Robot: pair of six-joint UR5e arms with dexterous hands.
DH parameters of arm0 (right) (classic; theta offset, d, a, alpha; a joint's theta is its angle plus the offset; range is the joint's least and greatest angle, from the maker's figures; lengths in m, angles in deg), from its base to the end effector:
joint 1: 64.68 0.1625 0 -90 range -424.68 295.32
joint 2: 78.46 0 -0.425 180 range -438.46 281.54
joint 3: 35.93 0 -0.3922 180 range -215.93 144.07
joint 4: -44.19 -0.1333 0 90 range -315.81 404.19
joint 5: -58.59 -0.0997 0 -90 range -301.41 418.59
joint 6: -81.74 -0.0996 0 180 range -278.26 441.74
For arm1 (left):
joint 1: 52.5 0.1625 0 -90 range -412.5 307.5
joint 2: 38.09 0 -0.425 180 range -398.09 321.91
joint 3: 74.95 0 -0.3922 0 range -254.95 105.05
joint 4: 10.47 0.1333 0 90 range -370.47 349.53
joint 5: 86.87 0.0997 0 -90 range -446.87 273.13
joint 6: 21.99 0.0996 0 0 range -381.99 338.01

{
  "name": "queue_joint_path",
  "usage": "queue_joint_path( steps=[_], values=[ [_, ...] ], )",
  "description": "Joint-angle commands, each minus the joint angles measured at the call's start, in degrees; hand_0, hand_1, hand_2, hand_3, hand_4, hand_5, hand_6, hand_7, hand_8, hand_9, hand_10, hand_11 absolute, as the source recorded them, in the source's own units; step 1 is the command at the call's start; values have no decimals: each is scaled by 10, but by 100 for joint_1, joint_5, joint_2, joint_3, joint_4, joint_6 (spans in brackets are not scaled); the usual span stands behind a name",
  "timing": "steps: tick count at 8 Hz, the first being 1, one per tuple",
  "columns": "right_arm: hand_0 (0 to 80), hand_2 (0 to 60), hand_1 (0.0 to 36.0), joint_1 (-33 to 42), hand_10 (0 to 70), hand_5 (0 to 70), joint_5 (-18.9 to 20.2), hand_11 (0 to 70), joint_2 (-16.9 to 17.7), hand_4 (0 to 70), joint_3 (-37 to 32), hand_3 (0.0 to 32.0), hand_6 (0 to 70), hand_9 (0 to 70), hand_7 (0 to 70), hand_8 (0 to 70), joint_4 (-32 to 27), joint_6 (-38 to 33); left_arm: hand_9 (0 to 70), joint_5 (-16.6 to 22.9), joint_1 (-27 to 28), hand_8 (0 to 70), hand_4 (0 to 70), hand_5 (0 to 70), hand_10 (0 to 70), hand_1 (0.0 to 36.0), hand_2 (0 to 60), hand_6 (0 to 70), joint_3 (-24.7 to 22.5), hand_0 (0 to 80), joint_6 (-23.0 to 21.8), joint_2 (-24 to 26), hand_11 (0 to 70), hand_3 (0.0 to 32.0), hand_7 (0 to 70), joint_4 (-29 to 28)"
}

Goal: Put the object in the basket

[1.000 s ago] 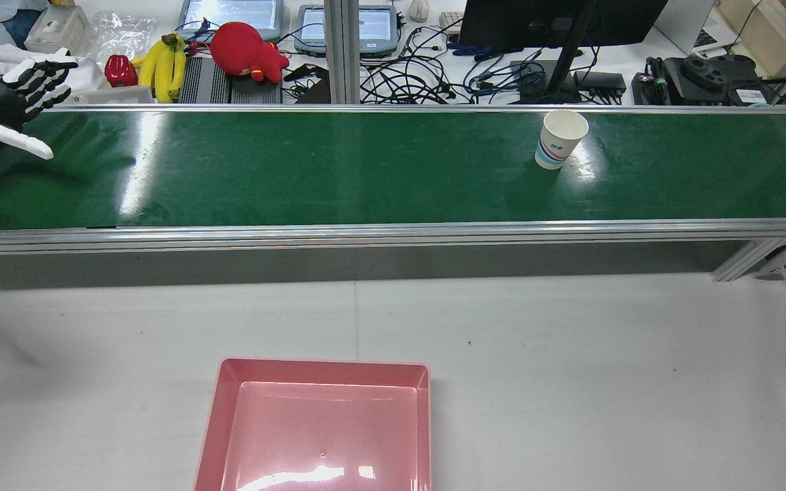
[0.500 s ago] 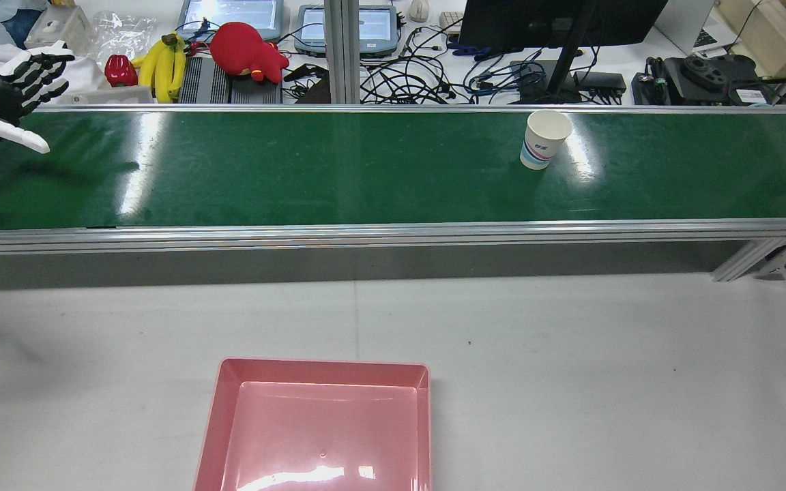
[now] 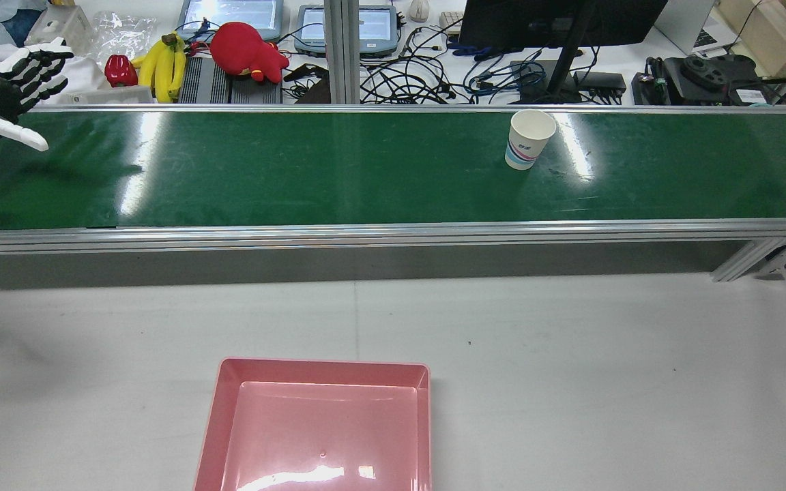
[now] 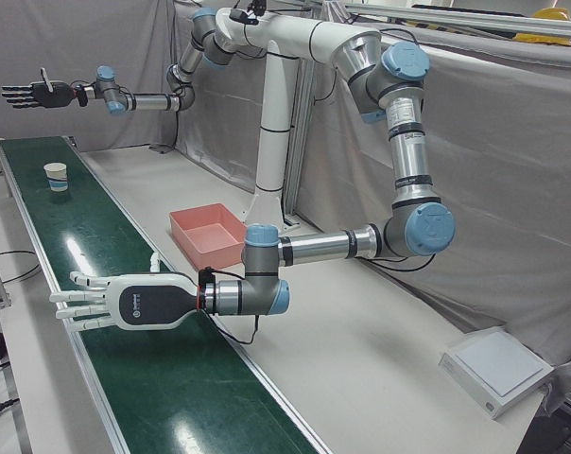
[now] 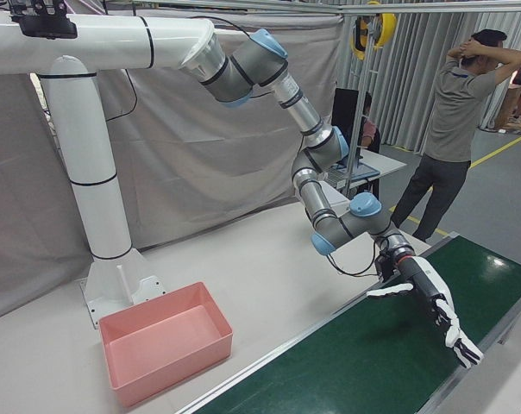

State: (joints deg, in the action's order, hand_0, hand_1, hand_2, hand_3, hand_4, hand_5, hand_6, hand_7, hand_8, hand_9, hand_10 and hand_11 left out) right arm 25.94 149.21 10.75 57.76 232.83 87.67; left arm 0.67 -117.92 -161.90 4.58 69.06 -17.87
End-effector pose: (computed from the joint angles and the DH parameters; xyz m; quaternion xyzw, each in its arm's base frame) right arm 0.1375 -0.4875 0.6635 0.0349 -0.6801 0.7313 0.0376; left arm 0.1390 -0.6345 0.5293 0.0264 0.8261 -0.5152 0.2269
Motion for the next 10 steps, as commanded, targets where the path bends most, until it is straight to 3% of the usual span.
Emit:
queue_joint_path(
  steps=[1,10],
  values=[
    [0,0,0,0,0,0,0,0,0,0,0,0,0,0,0,0,-3,5,0,35,-59,0,0,291,20,143,0,5,-261,569,6,-10,51,74,0,90],
    [0,0,0,0,0,0,0,0,0,0,0,0,0,0,0,0,-3,5,0,88,-76,0,0,304,22,143,0,8,-279,569,15,-10,55,62,0,107]
  ],
)
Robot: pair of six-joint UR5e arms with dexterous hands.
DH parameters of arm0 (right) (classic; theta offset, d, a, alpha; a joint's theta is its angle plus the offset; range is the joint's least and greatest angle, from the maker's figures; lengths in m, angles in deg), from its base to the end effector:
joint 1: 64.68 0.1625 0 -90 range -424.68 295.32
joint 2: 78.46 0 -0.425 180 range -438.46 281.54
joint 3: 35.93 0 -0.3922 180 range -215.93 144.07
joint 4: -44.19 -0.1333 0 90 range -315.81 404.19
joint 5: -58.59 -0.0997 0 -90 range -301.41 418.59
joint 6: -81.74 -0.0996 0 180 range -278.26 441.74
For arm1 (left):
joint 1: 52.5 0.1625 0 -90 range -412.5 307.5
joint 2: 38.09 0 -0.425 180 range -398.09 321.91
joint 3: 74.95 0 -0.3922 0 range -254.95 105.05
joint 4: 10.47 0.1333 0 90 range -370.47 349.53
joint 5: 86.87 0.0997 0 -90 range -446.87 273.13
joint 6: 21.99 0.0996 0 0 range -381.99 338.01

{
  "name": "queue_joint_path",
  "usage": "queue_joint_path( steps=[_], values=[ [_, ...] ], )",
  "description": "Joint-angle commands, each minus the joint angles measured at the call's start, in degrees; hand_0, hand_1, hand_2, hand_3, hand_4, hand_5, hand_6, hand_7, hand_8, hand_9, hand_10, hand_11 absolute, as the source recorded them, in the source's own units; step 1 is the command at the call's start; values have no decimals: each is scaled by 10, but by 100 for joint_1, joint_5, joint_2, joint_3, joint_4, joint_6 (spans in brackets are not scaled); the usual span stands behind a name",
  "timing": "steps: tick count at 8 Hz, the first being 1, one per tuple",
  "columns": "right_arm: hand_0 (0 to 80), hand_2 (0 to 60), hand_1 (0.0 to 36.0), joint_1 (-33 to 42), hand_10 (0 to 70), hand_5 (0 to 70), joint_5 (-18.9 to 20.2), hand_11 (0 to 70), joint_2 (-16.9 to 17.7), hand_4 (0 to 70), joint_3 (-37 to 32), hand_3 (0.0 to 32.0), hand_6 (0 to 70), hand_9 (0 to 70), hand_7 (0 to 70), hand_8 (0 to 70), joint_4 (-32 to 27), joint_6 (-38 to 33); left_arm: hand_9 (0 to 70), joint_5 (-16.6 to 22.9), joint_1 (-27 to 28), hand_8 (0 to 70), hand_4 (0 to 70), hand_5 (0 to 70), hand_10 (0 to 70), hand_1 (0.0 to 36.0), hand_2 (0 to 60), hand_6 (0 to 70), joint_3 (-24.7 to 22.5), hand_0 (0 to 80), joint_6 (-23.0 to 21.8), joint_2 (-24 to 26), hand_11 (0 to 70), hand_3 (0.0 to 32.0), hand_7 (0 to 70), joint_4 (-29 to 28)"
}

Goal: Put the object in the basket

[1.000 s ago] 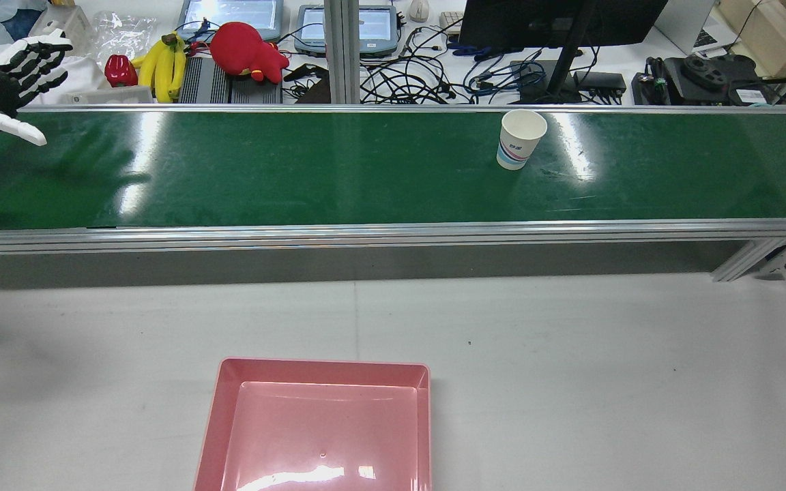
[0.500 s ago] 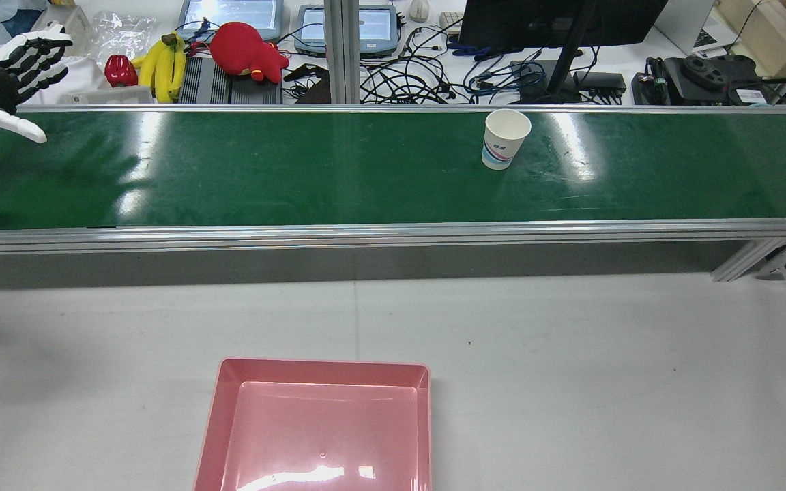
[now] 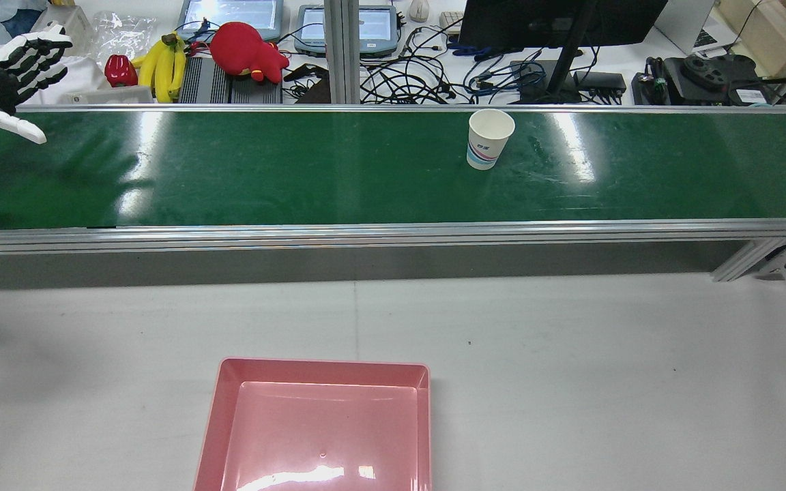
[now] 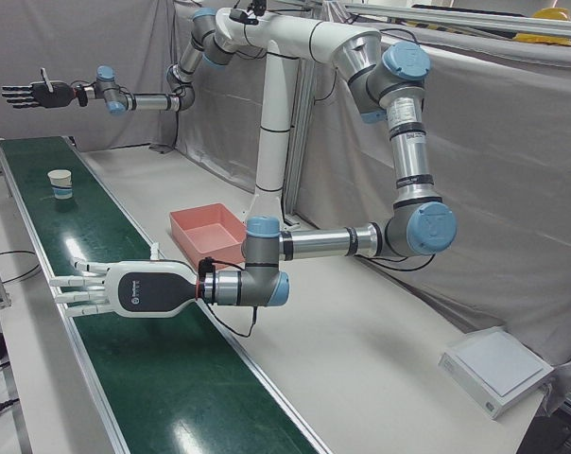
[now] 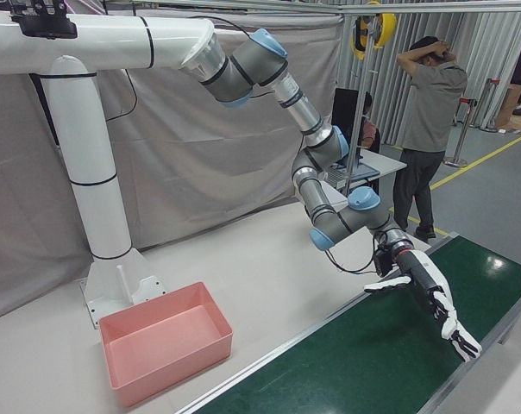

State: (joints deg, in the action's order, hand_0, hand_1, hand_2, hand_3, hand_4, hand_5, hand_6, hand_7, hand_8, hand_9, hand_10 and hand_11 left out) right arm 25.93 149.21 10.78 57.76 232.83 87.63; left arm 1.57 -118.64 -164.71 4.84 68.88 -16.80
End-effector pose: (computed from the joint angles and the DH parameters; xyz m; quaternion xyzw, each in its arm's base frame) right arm 0.1374 -0.4873 0.6637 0.0346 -0.6799 0.7315 0.0374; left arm 0.1306 -0.6315 0.5088 0.0291 0.8336 -0.5032 0.2258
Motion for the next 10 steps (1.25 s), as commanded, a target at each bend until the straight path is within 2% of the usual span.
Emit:
queue_joint_path(
  steps=[1,10],
  values=[
    [0,0,0,0,0,0,0,0,-3,0,0,0,0,0,0,0,6,0,0,-3,4,0,0,306,23,145,0,7,2,572,-3,8,55,62,0,0],
    [0,0,0,0,0,0,0,0,-3,0,0,0,0,0,0,0,-3,8,0,-3,-13,0,0,306,21,139,0,9,11,563,6,8,53,58,0,0]
  ],
)
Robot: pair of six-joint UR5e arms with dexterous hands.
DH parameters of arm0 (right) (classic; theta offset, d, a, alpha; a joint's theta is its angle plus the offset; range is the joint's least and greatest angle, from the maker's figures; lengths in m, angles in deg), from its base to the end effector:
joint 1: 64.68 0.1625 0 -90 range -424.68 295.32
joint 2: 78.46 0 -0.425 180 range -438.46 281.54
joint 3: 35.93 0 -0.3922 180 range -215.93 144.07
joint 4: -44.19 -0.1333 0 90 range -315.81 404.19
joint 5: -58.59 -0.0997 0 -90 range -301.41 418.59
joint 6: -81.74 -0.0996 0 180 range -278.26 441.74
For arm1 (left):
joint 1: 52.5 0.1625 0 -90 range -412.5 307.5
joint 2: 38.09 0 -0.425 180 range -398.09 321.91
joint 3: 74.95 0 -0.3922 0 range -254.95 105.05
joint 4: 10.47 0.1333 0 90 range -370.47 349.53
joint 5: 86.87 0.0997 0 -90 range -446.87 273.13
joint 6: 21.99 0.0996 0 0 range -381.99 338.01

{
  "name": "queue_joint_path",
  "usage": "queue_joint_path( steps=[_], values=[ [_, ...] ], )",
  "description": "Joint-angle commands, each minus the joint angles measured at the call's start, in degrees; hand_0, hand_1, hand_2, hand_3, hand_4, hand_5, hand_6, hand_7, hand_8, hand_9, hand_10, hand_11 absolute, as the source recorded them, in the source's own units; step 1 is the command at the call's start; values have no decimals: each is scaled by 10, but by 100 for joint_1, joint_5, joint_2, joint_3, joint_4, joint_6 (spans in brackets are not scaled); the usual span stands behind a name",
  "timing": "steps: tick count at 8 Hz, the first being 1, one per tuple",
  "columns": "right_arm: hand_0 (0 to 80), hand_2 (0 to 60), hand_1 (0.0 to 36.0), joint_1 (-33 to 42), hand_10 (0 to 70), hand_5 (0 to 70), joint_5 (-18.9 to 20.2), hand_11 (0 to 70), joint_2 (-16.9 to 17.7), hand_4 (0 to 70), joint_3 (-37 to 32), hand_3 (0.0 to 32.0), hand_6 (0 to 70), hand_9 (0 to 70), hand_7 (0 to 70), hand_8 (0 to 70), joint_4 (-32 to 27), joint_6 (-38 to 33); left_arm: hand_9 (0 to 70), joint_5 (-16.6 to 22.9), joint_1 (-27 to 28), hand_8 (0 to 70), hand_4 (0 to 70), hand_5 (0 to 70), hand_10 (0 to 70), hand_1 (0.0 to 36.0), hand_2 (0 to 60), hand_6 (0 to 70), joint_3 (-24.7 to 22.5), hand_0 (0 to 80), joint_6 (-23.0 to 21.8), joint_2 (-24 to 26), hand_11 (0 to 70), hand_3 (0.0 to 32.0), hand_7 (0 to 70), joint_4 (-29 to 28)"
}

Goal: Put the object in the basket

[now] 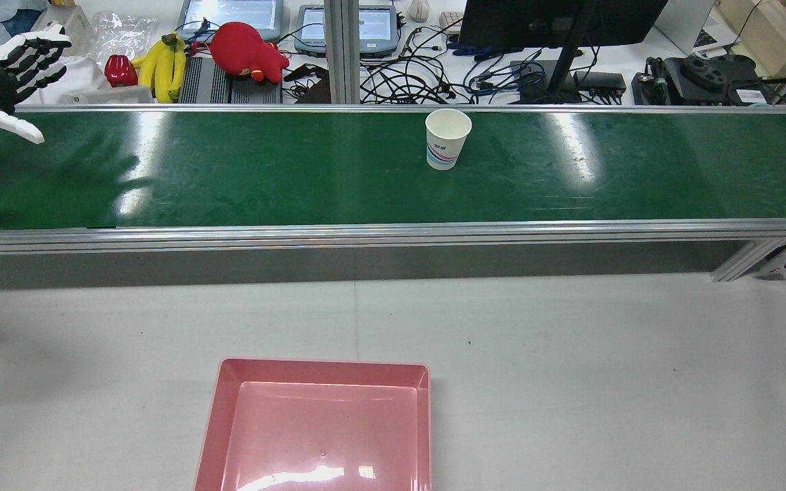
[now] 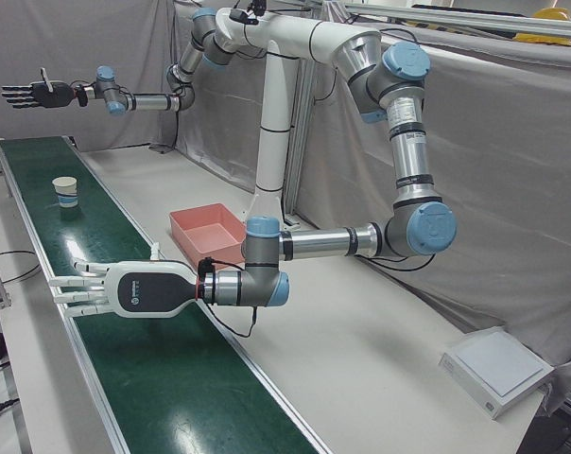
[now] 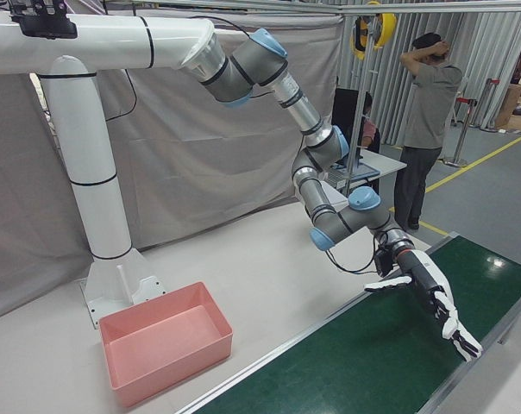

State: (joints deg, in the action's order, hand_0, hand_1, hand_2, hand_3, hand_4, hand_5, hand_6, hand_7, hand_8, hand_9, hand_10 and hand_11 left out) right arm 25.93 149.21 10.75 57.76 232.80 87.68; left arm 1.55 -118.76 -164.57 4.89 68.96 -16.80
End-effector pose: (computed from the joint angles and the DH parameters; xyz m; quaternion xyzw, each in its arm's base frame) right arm 0.1374 -0.4876 0.6634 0.0350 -0.6803 0.7312 0.0377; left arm 0.1295 -0.6323 0.5092 0.0305 0.8333 -0.5038 0.2255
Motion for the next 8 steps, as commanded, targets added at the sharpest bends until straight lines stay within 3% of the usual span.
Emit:
queue_joint_path(
  steps=[1,8],
  values=[
    [0,0,0,0,0,0,0,0,0,0,0,0,0,0,0,0,9,4,0,0,7,0,0,306,22,140,0,9,-3,564,1,0,54,60,0,0],
    [0,0,0,0,0,0,0,0,0,0,0,0,0,0,0,0,0,-5,0,9,-63,0,0,314,21,142,0,8,-29,568,-34,0,53,62,0,0]
  ],
)
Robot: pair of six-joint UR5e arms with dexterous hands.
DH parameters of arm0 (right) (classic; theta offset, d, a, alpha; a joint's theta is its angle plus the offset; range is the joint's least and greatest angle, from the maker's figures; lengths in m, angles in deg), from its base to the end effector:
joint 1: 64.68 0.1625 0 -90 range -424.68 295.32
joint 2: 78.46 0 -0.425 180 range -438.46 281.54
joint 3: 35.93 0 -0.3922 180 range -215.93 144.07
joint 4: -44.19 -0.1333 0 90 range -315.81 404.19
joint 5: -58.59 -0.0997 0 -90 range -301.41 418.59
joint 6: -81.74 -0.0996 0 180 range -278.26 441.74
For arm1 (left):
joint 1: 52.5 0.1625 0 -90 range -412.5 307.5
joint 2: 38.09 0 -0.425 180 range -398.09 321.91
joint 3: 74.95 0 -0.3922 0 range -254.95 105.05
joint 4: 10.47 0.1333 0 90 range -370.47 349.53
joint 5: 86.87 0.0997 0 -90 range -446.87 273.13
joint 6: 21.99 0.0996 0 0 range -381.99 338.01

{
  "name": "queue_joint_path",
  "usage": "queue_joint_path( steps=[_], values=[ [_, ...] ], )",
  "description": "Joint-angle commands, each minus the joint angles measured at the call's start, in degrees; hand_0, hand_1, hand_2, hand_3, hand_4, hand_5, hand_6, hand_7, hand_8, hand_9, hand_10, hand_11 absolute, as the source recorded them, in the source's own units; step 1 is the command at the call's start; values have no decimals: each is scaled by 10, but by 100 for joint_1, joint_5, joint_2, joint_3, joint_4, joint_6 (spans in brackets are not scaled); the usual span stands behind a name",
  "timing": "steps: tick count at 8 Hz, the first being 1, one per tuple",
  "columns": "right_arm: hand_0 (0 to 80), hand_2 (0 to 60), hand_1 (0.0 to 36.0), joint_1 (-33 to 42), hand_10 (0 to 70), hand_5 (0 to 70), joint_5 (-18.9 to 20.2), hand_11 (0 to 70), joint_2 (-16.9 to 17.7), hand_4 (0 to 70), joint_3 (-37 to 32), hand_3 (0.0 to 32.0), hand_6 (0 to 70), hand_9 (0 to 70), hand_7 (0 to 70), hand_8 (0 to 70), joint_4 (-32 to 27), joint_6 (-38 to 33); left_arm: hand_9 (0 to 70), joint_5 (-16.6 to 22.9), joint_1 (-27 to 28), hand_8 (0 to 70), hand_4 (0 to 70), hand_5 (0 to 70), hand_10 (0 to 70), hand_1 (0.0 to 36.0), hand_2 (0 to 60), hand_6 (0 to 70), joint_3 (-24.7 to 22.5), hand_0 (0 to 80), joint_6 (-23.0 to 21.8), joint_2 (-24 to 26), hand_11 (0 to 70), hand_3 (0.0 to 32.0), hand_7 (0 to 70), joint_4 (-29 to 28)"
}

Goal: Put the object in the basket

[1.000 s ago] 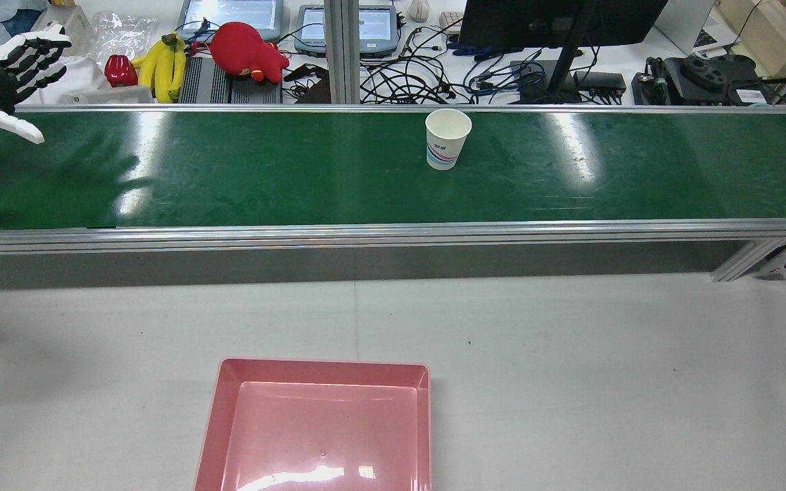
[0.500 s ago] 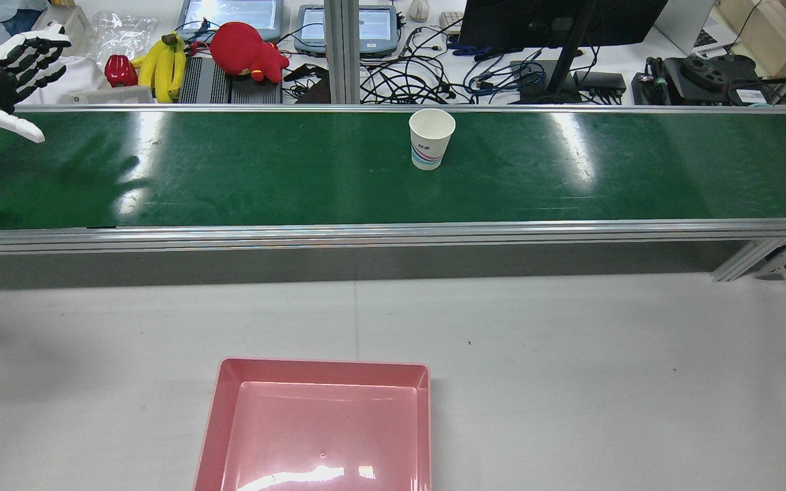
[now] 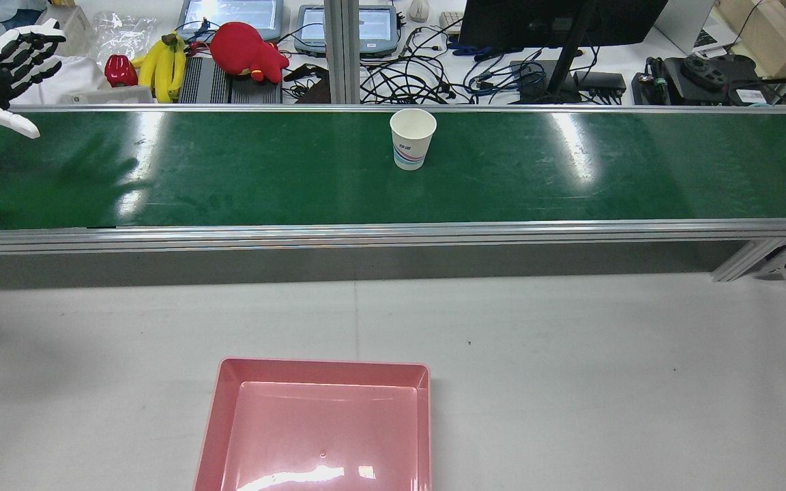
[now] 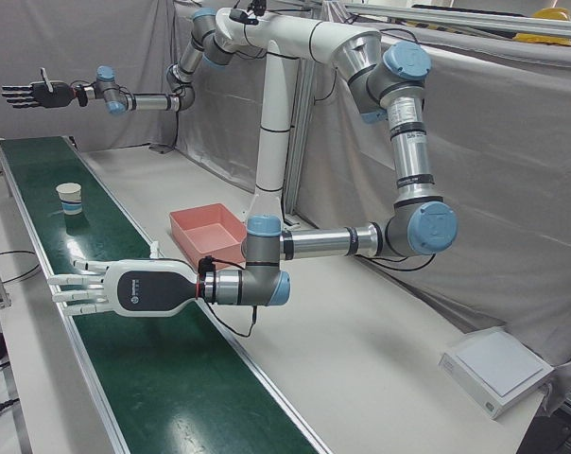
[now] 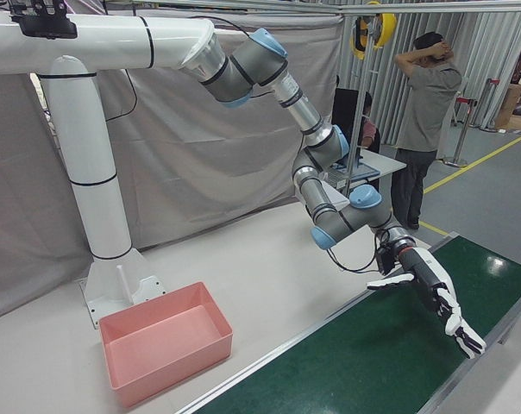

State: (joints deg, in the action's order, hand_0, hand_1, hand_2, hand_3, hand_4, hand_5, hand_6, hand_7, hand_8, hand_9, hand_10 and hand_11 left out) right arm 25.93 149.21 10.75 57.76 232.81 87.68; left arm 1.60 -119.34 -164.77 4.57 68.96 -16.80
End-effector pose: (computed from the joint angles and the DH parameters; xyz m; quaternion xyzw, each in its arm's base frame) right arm 0.1374 -0.4876 0.6635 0.0350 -0.6802 0.7312 0.0377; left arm 0.1231 -0.6334 0.5074 0.0321 0.8342 -0.5041 0.2213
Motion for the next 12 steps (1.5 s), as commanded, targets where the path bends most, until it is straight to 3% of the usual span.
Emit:
queue_joint_path(
  steps=[1,12],
  values=[
    [0,0,0,9,0,0,0,0,8,0,0,0,0,0,0,0,-1,-6,0,4,-13,0,0,313,21,141,0,7,-9,567,-11,9,52,62,0,0],
    [0,0,0,0,0,0,0,0,0,0,0,0,0,0,0,0,-1,-6,0,21,-75,0,0,312,21,150,0,9,-80,564,-11,0,53,60,0,0]
  ],
)
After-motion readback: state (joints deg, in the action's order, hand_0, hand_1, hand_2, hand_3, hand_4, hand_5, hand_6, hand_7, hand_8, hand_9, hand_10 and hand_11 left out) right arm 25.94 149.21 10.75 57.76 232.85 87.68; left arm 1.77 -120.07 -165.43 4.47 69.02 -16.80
